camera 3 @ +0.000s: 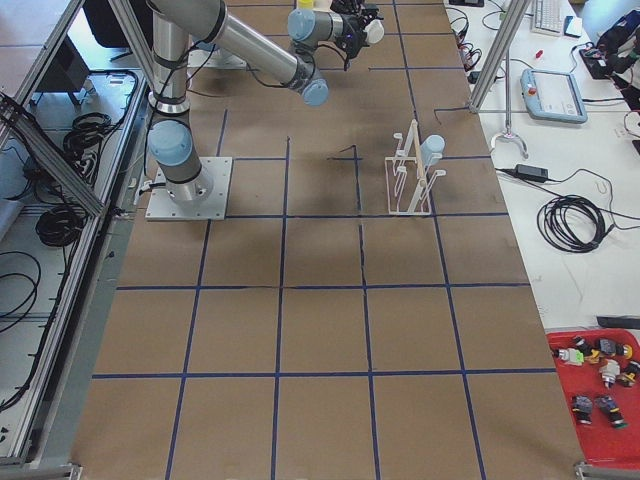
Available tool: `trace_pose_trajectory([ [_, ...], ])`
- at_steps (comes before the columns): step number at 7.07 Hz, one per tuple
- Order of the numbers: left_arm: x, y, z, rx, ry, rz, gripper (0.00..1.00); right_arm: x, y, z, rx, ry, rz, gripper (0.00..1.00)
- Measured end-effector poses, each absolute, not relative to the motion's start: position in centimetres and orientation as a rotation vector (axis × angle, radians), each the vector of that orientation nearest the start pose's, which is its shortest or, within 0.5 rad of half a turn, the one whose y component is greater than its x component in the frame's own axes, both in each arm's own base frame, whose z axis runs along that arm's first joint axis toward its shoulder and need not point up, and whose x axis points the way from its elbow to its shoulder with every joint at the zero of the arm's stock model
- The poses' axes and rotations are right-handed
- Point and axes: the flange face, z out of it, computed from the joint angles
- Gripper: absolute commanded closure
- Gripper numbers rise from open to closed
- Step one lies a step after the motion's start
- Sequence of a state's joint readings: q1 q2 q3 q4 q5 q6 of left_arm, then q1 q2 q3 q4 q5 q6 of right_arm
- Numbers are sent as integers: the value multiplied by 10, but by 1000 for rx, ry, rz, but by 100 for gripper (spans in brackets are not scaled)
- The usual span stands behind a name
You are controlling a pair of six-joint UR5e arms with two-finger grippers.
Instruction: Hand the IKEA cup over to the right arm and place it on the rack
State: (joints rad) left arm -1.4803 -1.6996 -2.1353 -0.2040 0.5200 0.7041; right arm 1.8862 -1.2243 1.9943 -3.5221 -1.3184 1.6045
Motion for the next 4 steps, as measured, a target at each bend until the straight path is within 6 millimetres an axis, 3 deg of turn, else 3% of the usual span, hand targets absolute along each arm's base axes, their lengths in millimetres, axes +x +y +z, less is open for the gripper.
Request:
trace_pose_trajectory([
  [3, -177, -483, 357, -1059, -1909, 1170, 96, 322, -477, 345, 1051, 1684, -558, 43],
  [4, -177, -483, 357, -1059, -1909, 1171, 82, 322, -476, 346, 1050, 1683, -559, 46],
])
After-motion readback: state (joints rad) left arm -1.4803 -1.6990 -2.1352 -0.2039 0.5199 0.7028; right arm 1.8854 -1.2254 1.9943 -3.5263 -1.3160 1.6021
